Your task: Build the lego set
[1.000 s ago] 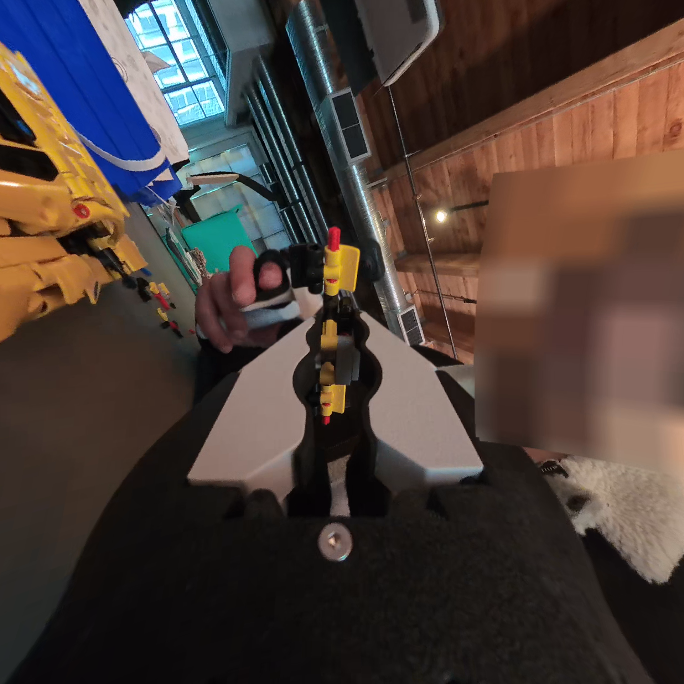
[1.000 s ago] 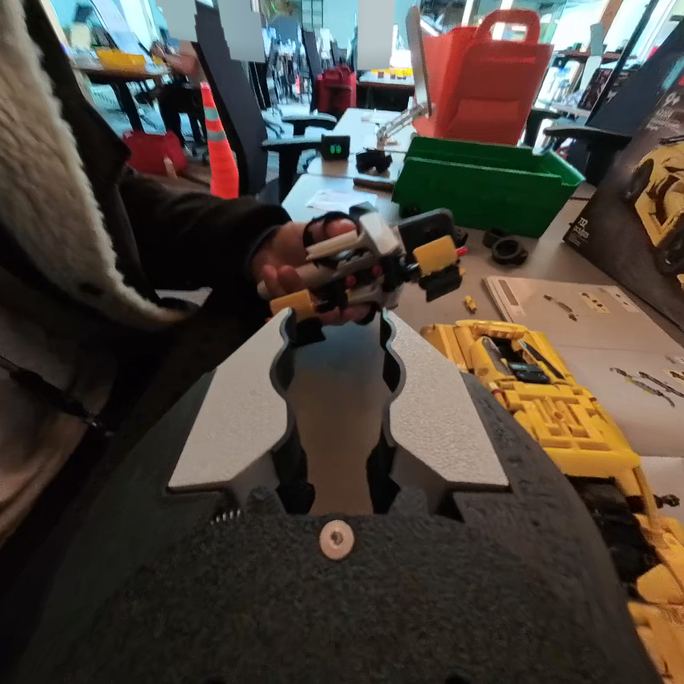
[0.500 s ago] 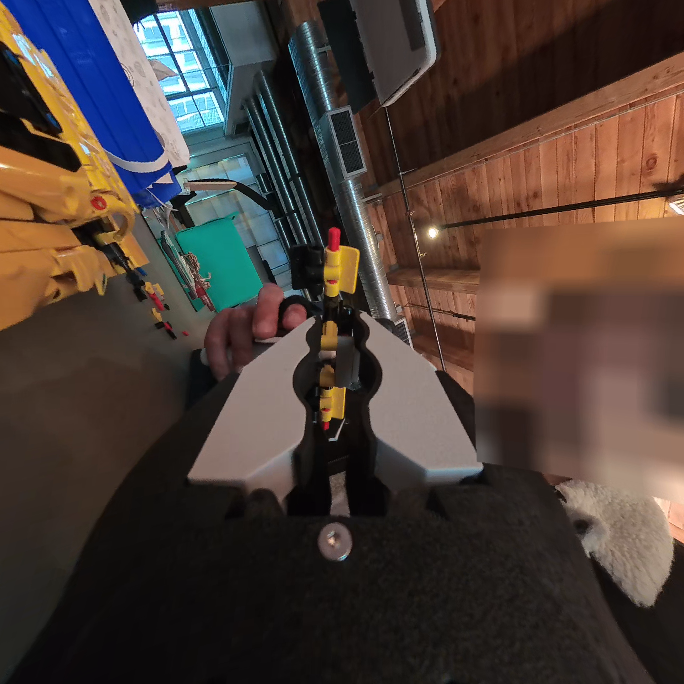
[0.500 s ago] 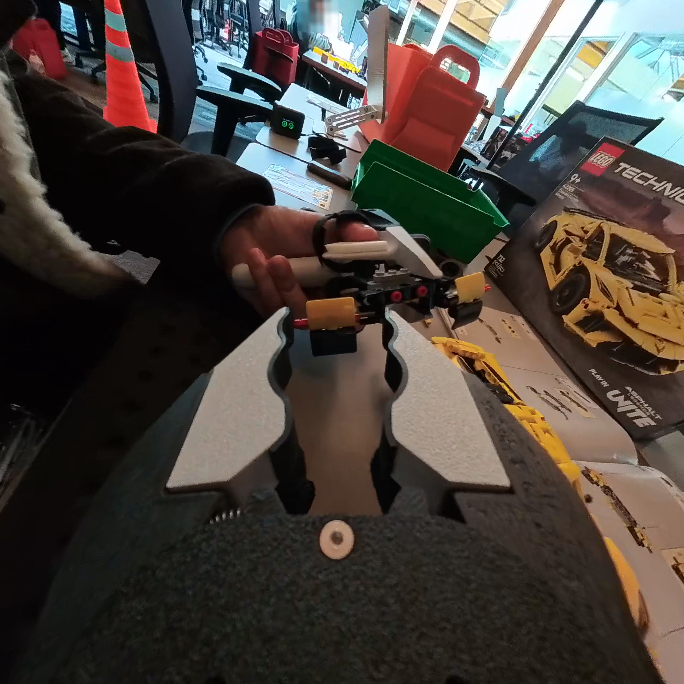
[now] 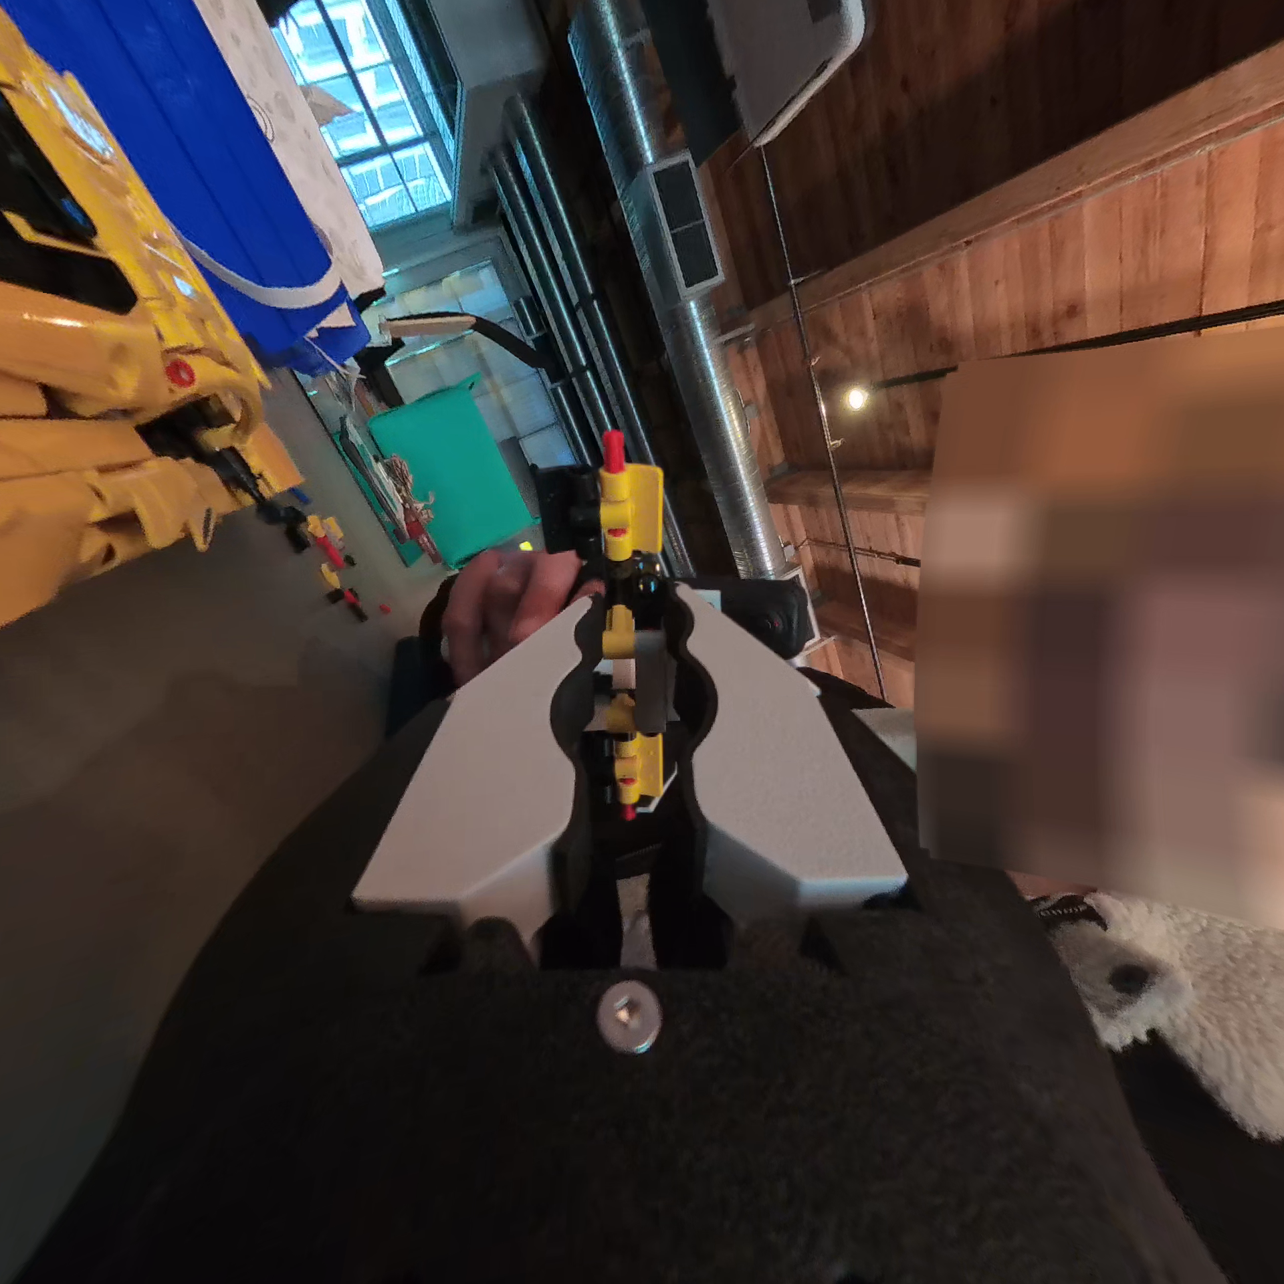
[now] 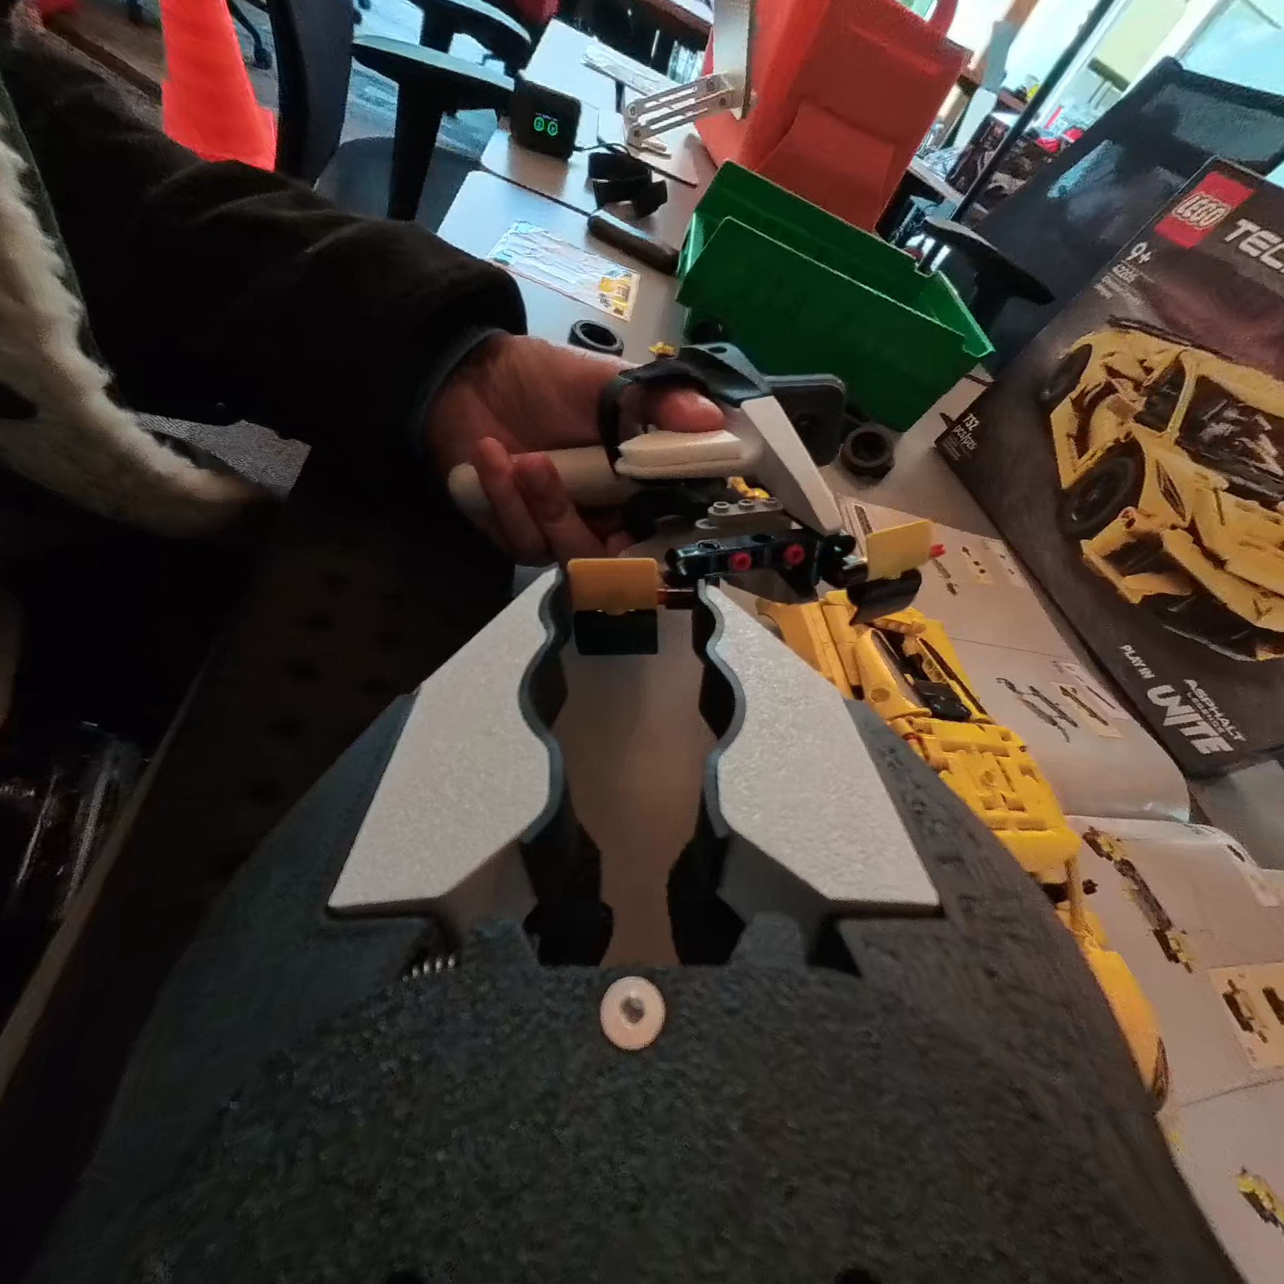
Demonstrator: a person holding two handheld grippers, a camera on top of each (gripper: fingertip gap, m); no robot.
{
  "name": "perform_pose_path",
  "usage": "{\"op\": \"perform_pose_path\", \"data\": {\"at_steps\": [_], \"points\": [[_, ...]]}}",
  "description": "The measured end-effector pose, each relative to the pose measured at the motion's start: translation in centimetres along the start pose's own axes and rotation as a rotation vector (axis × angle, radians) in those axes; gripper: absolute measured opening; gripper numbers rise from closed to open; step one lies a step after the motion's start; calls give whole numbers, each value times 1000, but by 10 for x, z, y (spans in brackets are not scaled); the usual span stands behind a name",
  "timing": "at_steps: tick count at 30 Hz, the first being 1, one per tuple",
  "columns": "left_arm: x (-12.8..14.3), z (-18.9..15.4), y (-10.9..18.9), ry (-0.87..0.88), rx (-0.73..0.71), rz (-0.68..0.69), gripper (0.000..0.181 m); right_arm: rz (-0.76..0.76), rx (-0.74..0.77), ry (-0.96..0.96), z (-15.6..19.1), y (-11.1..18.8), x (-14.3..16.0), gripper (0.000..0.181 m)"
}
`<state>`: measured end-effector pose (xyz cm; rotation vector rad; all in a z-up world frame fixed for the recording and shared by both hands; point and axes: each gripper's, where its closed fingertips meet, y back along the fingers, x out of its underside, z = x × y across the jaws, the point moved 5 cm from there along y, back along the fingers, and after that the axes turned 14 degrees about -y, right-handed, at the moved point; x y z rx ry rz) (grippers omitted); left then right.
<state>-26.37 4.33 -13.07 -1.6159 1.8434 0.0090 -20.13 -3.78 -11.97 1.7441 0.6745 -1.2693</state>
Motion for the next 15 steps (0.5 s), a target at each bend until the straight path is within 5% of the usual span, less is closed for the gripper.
{"op": "perform_pose_path", "data": {"at_steps": [15], "points": [[-3,8,5,-3,-71,-21,16,29,-20,-100,-7,-4,8,37]]}}
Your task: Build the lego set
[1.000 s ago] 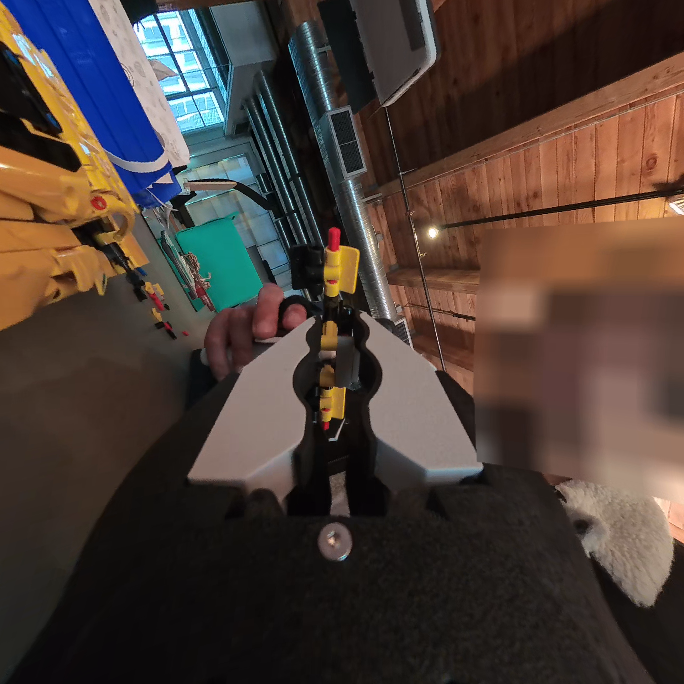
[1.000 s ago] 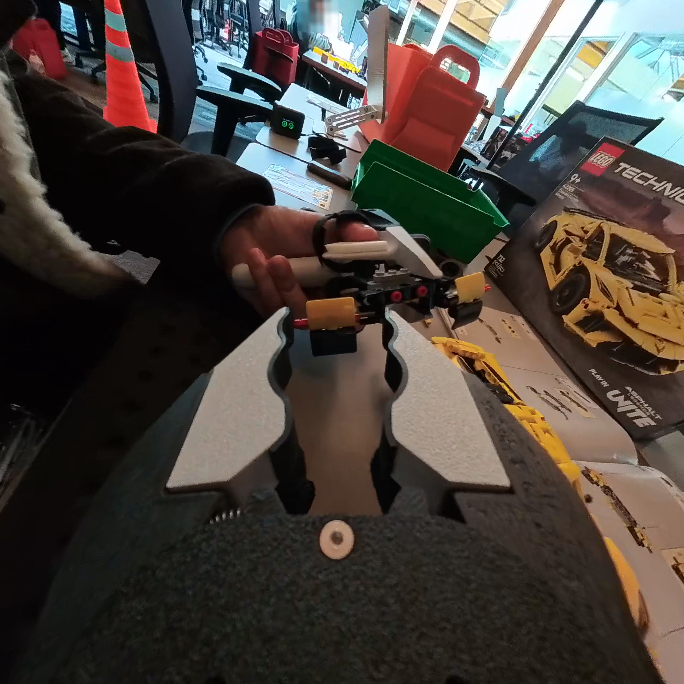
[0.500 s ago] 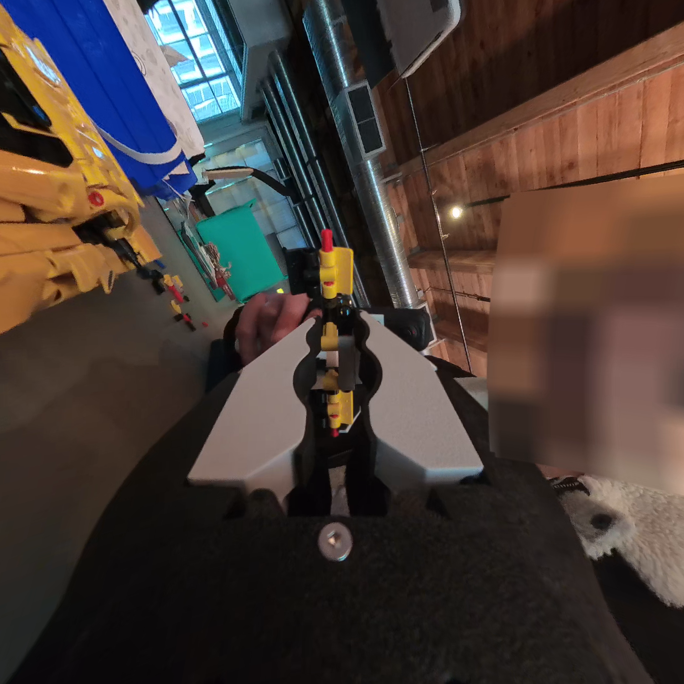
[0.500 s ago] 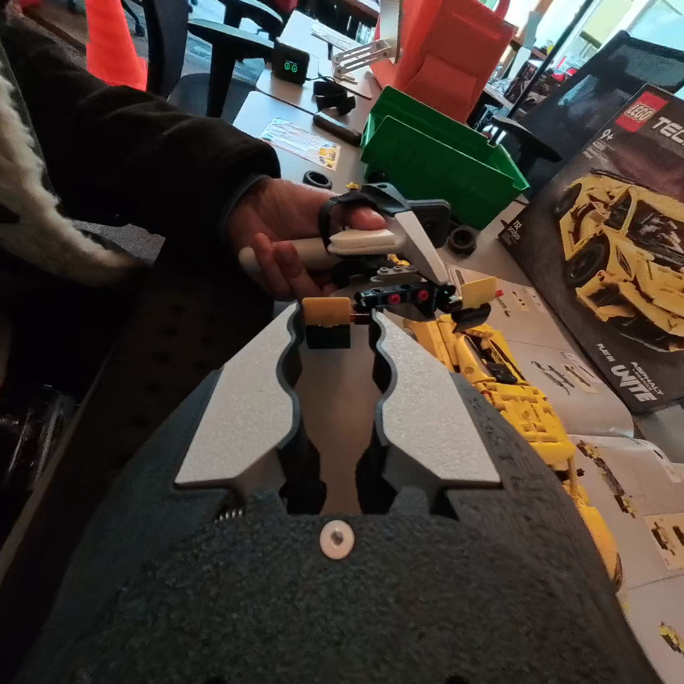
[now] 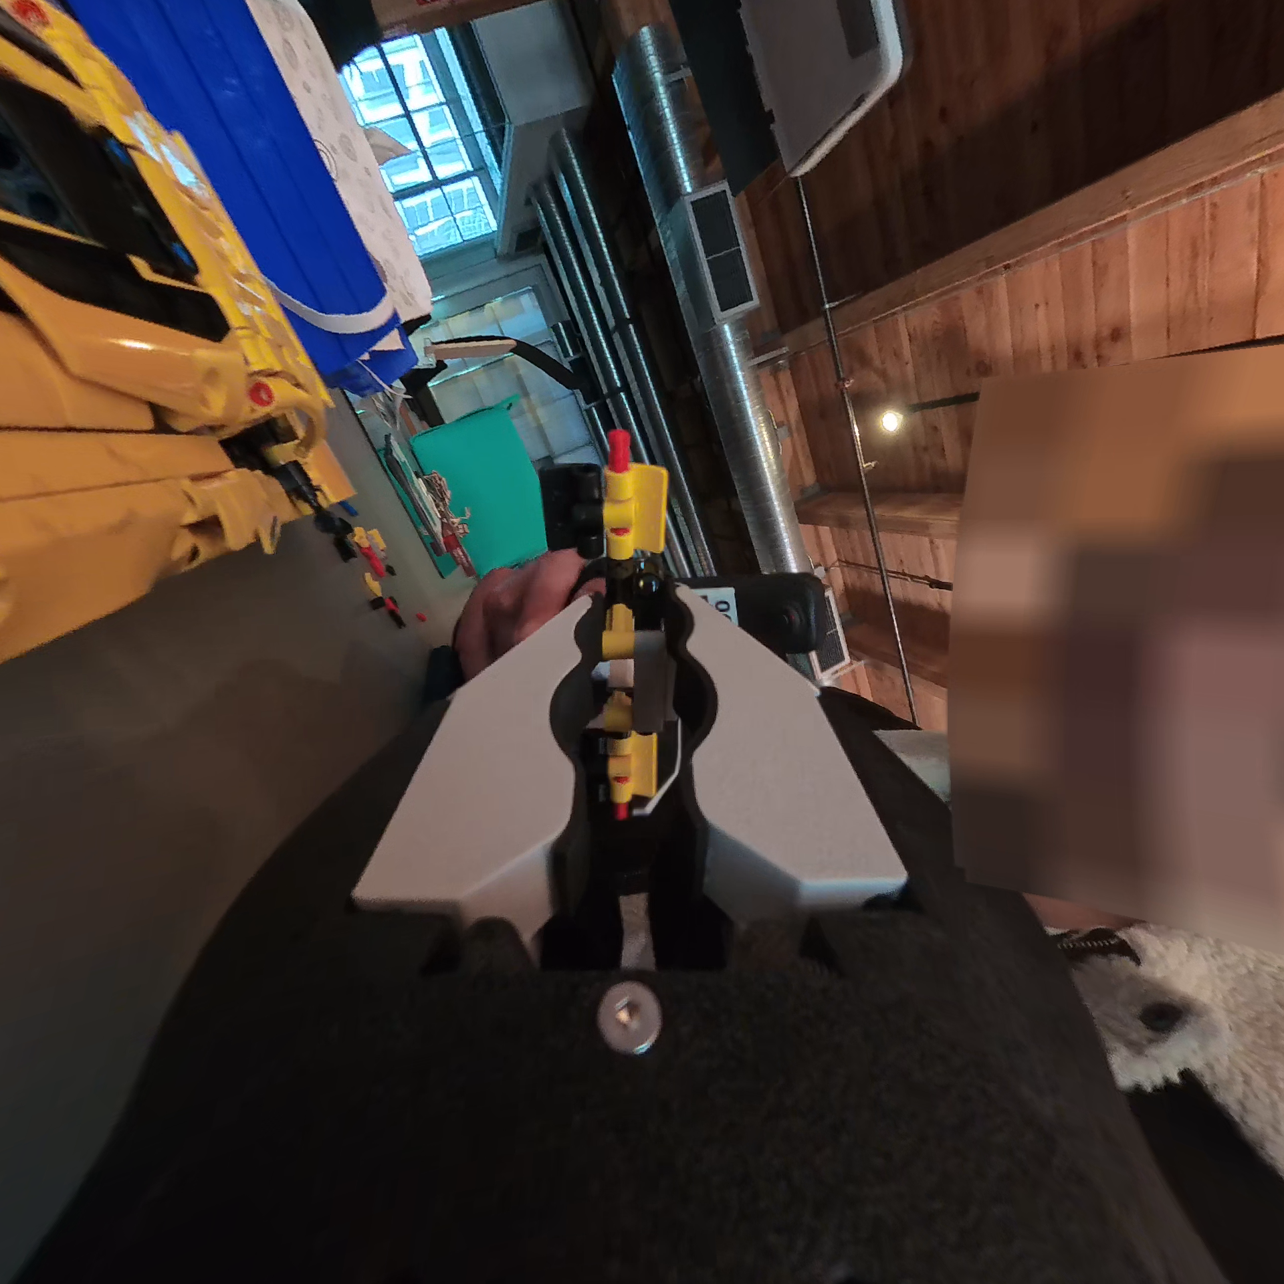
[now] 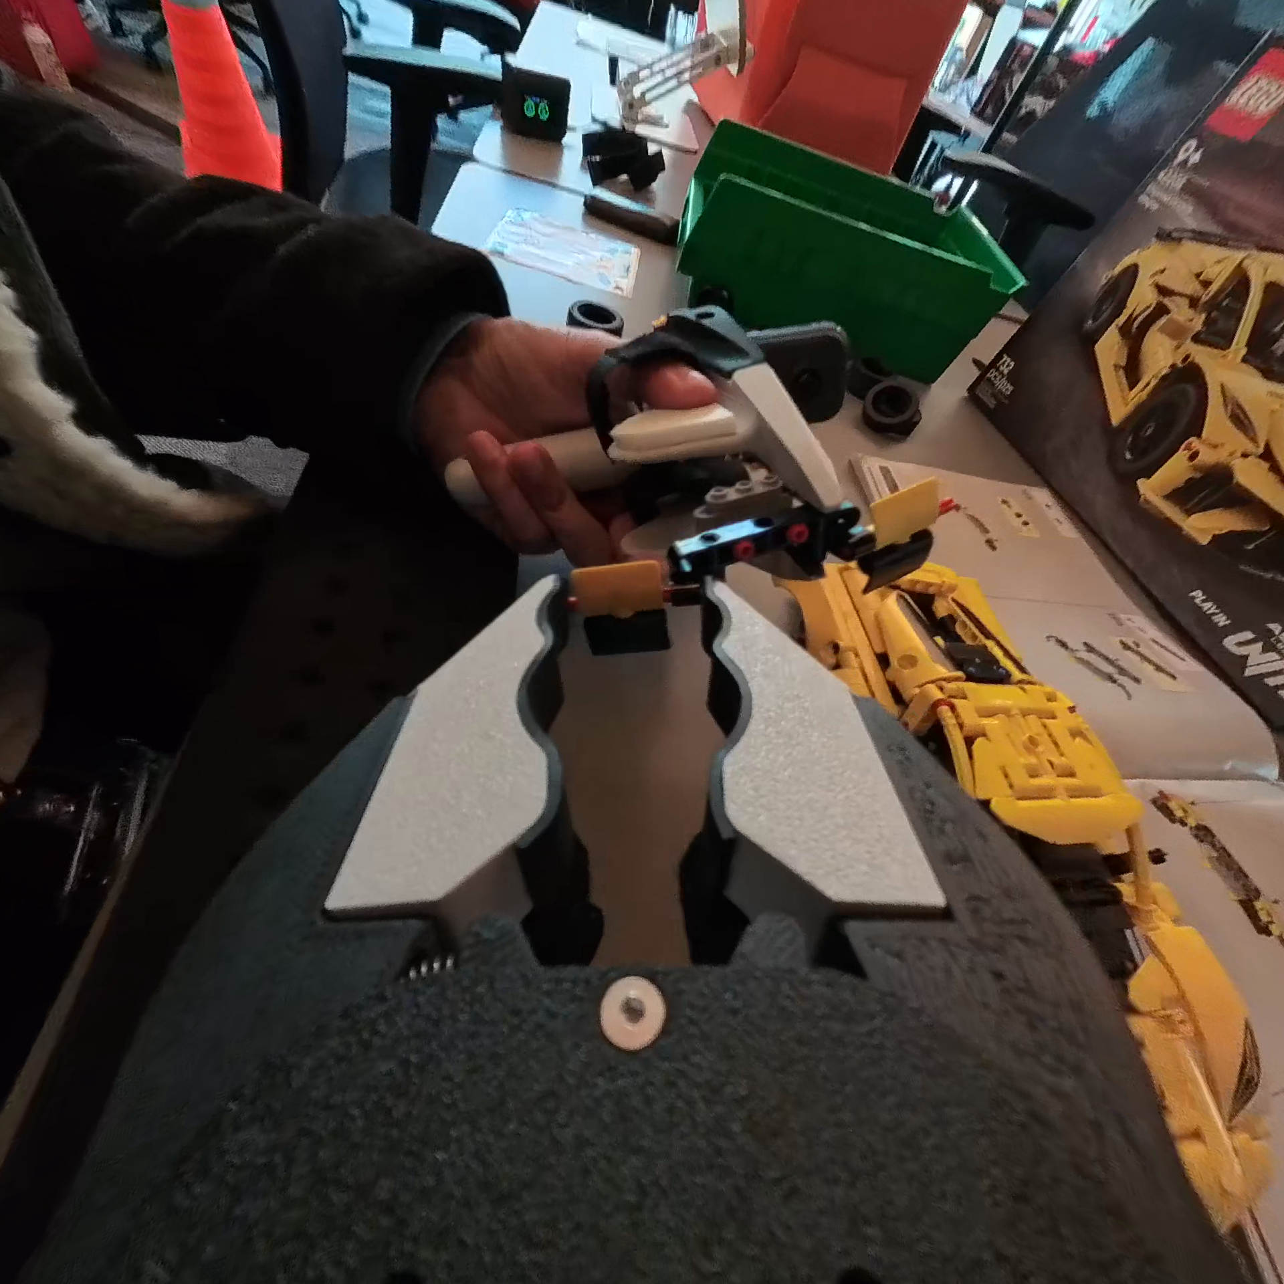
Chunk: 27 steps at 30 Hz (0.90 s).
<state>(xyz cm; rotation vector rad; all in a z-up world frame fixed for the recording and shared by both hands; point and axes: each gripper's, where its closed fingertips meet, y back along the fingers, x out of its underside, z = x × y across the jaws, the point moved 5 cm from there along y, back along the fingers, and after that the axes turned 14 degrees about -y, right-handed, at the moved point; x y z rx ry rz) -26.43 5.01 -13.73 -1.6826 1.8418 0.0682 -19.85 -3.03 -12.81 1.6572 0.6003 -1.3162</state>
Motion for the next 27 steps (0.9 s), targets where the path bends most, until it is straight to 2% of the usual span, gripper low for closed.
{"op": "perform_pose_path", "data": {"at_steps": [2,3,7,13,21,27], "points": [[-2,1,2,14,-1,-21,16,23,10,31,3,-4,4,54],[-3,2,3,19,-4,-25,16,25,31,60,4,-6,4,56],[-4,4,3,22,-17,-36,15,32,124,120,0,-9,5,44],[-5,9,5,17,-65,-57,15,77,193,158,-4,-13,9,44],[-3,9,3,-5,-85,-35,16,130,181,180,-2,-13,9,41],[-1,8,1,-89,-140,1,15,141,167,198,0,-12,10,40]]}}
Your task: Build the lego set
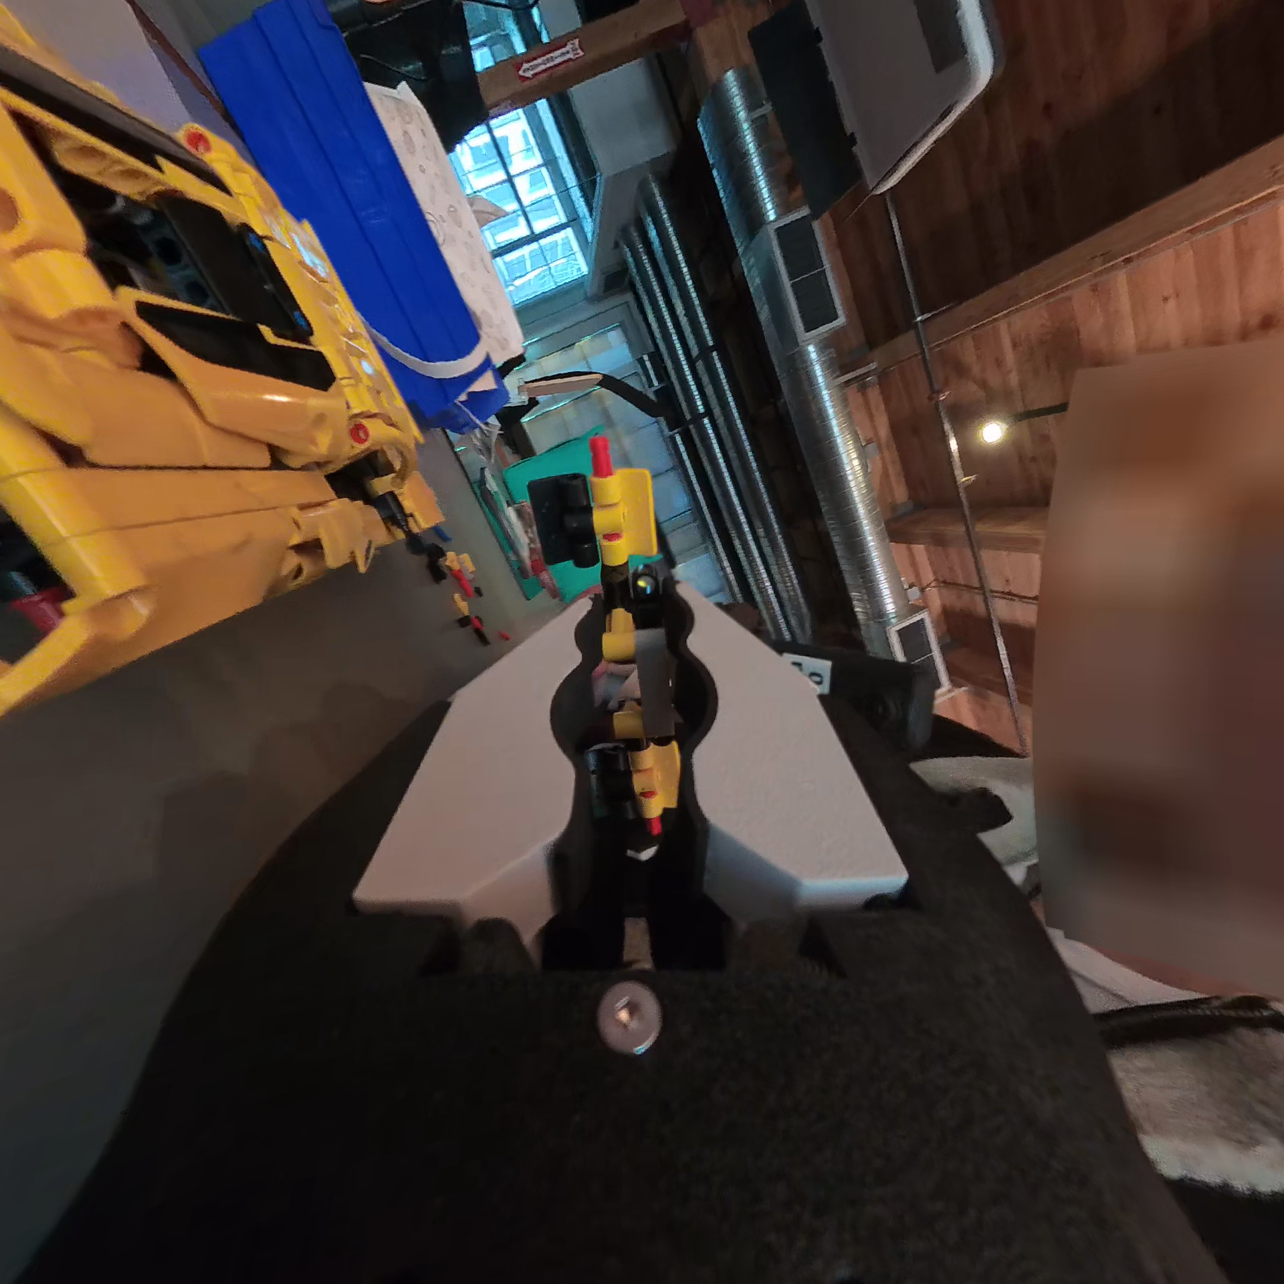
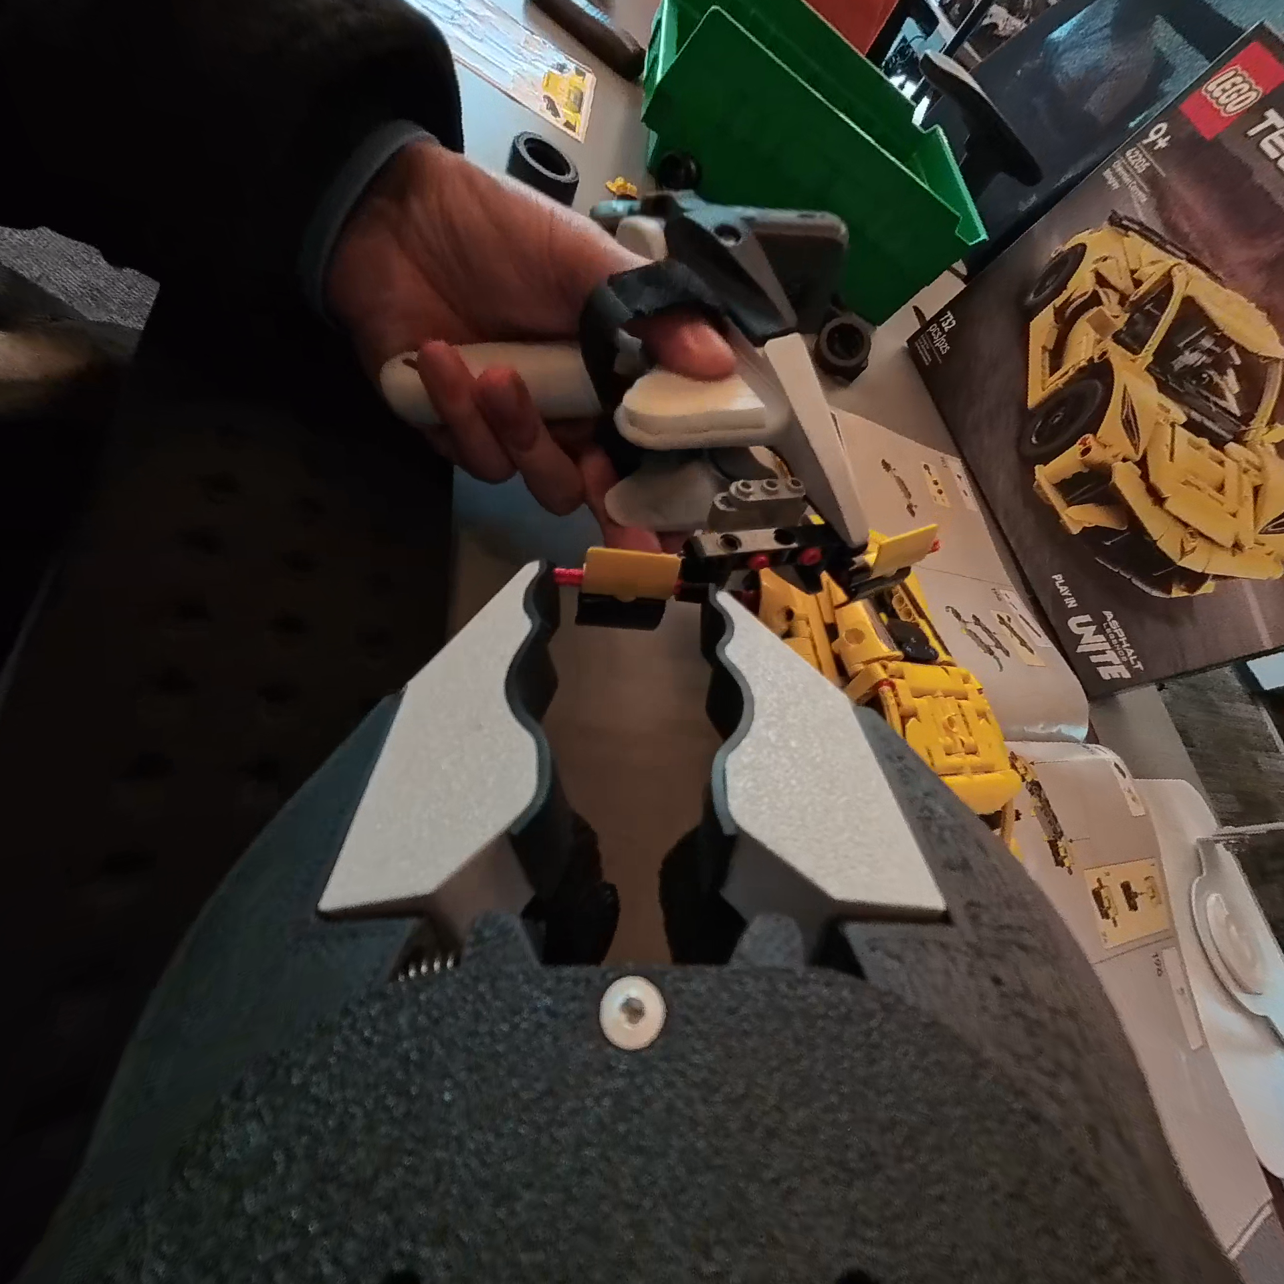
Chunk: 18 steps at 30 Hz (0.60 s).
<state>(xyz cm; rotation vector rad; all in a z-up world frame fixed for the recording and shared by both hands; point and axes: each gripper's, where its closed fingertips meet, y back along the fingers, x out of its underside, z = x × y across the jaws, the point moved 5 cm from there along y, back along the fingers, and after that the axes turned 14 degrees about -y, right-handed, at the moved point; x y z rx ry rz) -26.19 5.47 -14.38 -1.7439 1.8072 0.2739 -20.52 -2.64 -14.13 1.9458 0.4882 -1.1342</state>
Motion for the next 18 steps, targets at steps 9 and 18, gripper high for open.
{"op": "perform_pose_path", "data": {"at_steps": [9,18], "points": [[-2,-8,6,-195,-87,23,16,35,-19,-55,-13,5,13,32],[-3,-8,9,-231,-112,93,15,68,-30,38,-9,13,15,34]]}}
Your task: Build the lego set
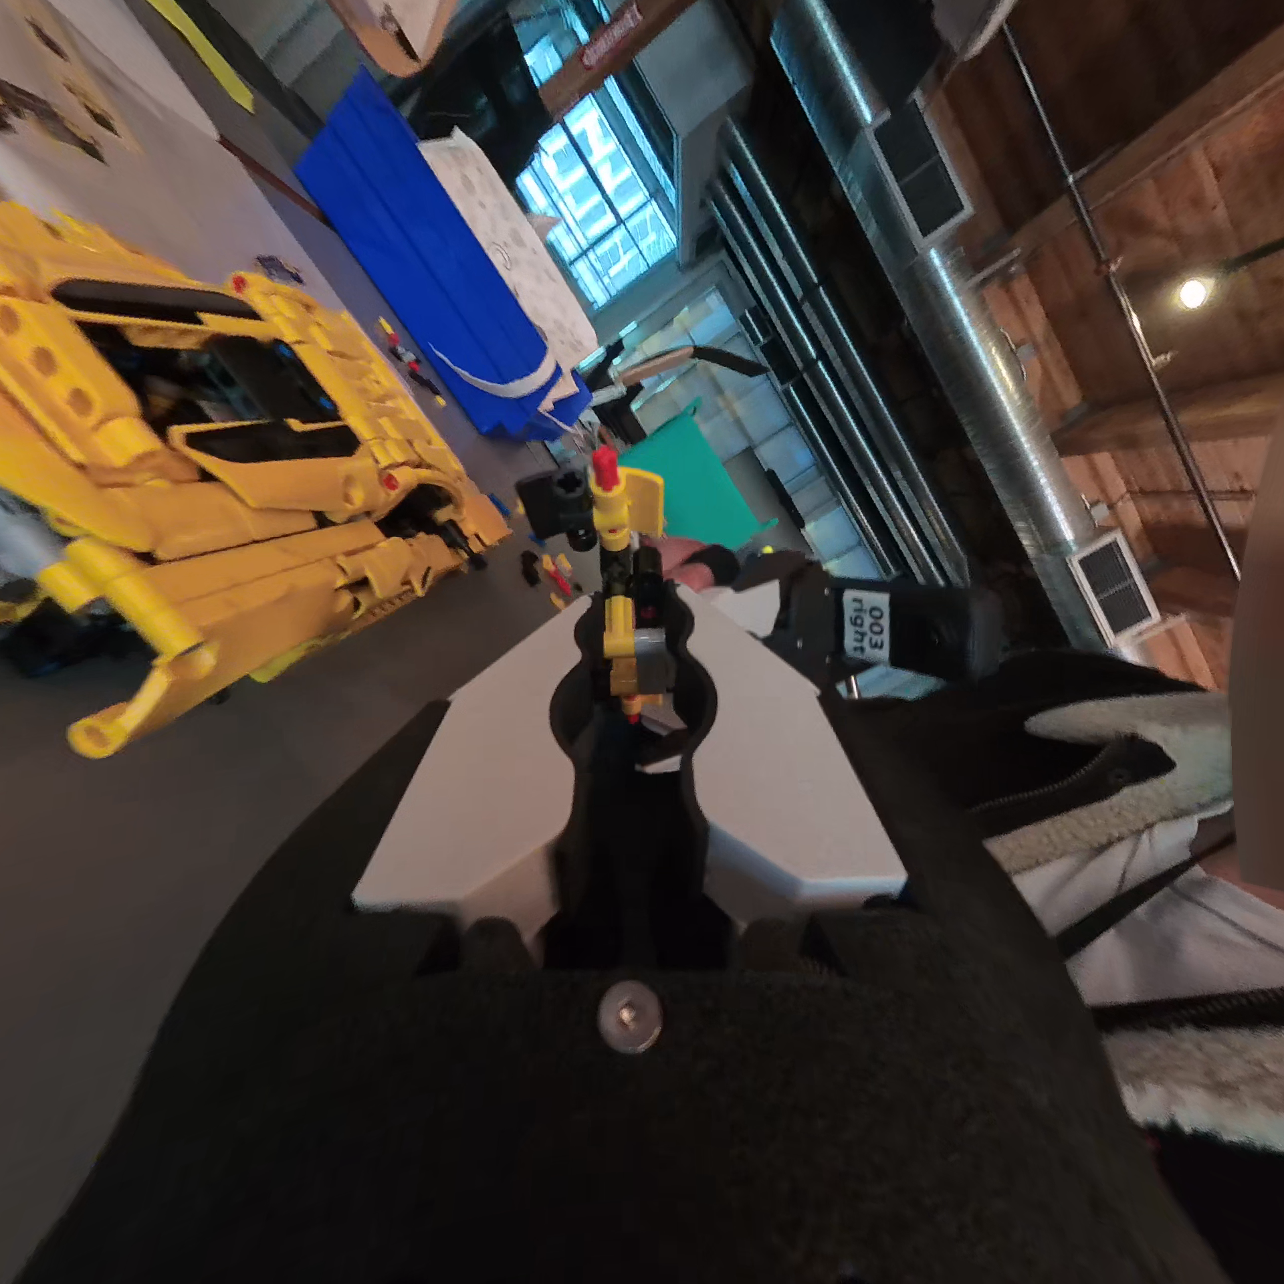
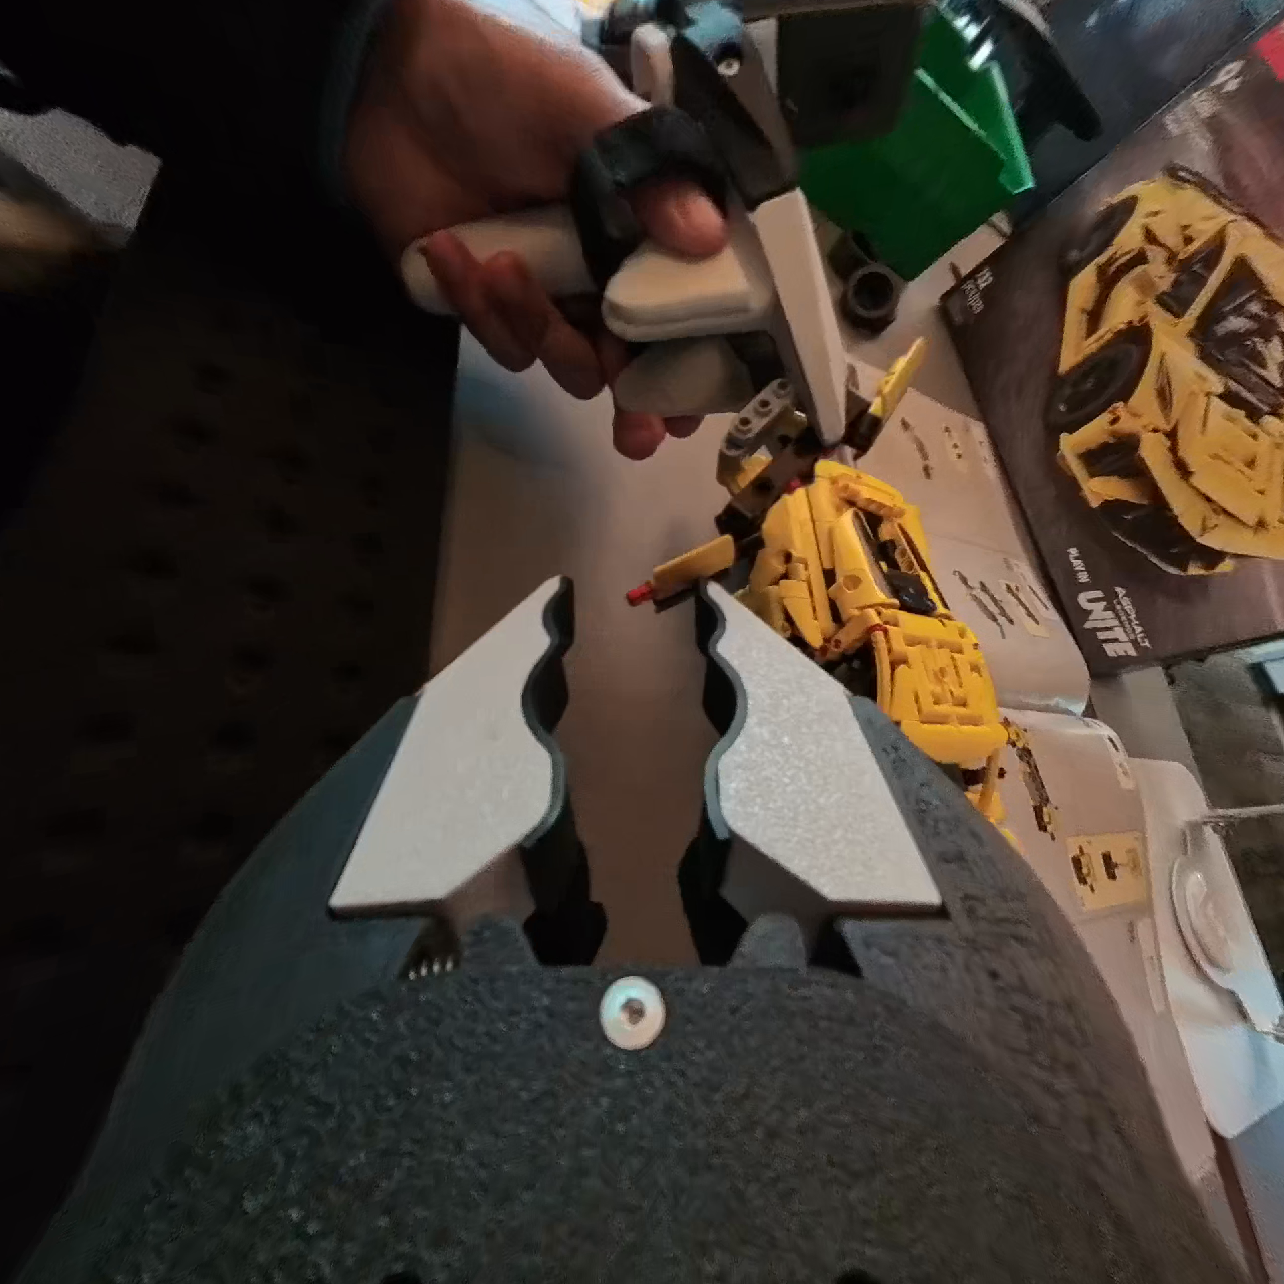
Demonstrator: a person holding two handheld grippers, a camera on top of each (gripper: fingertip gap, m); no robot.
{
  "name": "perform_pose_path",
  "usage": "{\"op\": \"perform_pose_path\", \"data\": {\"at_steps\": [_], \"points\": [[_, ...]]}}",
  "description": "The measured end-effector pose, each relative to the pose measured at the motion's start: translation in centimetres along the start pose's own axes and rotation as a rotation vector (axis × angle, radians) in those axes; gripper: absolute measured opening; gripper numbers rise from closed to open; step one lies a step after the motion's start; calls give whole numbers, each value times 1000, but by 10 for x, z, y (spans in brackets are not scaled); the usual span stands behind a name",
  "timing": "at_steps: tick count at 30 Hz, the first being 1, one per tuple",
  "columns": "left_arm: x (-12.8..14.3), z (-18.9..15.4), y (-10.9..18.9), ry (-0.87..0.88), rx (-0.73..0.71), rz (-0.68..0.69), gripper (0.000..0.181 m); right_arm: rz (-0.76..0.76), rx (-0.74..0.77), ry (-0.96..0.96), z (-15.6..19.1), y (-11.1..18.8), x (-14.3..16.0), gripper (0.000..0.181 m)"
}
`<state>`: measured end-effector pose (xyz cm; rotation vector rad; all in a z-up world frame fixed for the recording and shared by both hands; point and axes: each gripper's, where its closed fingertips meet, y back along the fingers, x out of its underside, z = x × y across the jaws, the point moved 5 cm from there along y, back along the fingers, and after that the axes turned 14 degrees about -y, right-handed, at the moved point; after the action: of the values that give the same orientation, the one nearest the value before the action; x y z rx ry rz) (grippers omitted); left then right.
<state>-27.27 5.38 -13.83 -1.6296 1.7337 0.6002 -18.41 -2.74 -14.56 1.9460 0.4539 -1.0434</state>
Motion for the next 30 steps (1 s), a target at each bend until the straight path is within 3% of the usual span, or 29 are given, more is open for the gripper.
{"op": "perform_pose_path", "data": {"at_steps": [4,6,10,30], "points": [[14,-8,-11,-20,54,120,15,148,-42,59,-8,-3,3,61],[17,-8,-13,-1,66,135,15,192,-101,116,0,-5,4,55],[17,-5,-12,9,41,134,15,257,-76,236,2,-13,3,51],[21,1,-14,-101,-90,158,16,264,-31,282,0,-25,18,41]]}}
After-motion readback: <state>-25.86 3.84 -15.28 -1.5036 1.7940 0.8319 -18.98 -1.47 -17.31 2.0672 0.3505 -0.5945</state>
